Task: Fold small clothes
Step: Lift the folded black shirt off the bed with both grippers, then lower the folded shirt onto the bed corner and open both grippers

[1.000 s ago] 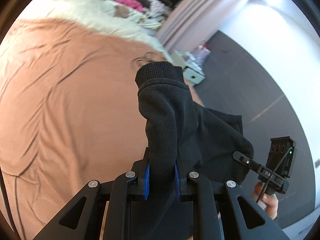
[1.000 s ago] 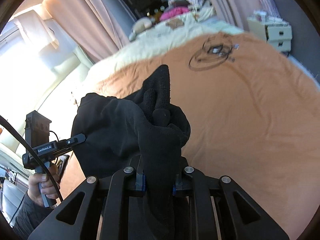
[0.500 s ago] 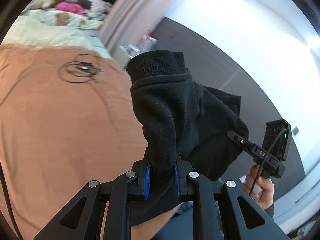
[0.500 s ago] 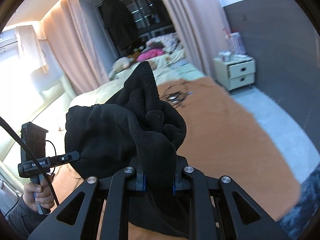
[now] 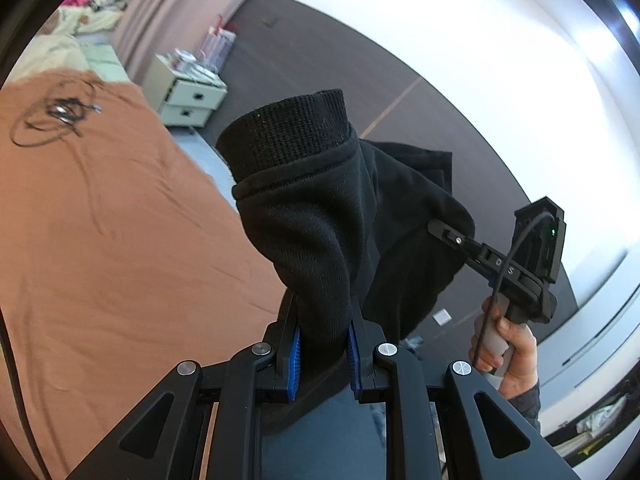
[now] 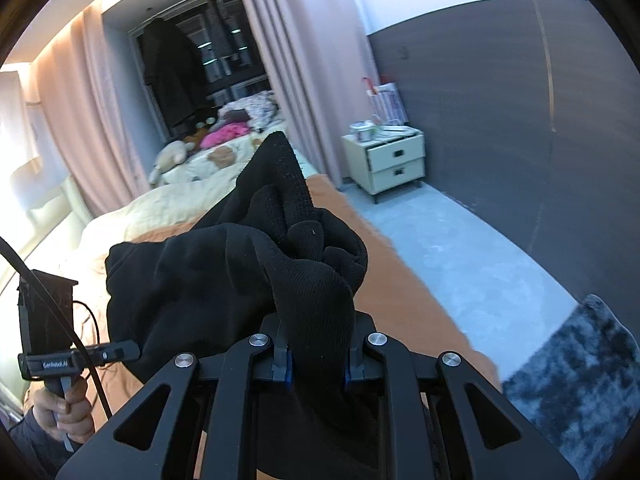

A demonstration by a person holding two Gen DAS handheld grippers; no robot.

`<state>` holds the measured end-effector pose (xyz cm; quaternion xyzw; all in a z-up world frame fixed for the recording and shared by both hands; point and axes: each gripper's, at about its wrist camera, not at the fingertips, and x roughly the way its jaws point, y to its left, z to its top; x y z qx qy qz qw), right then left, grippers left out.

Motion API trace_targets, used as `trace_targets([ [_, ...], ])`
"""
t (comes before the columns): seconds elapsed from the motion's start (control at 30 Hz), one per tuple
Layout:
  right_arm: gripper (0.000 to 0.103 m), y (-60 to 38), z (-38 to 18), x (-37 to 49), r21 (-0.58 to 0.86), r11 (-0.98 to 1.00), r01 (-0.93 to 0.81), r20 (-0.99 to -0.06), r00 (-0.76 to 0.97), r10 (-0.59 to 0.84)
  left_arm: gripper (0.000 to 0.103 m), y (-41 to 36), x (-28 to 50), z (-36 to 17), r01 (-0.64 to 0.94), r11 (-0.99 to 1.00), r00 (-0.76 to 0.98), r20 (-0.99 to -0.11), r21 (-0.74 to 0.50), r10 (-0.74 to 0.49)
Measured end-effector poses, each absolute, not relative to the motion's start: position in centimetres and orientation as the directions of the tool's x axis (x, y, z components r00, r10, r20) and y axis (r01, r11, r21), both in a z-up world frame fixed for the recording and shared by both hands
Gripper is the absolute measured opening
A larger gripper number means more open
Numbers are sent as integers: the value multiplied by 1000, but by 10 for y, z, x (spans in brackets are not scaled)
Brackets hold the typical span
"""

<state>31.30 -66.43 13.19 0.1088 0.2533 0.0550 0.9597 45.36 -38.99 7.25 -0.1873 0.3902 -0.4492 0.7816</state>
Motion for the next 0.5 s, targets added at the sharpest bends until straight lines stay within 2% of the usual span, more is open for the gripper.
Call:
trace_targets([
  [0.27, 13, -629, 143, 346, 190, 979, 68, -559, 828, 51, 19, -440, 478, 42, 530, 459, 179, -435, -713, -882],
  [0.5, 13, -596, 136, 440, 138, 979, 147, -645, 764, -24, 19, -469, 540, -7, 476, 505, 174, -486, -720, -856],
])
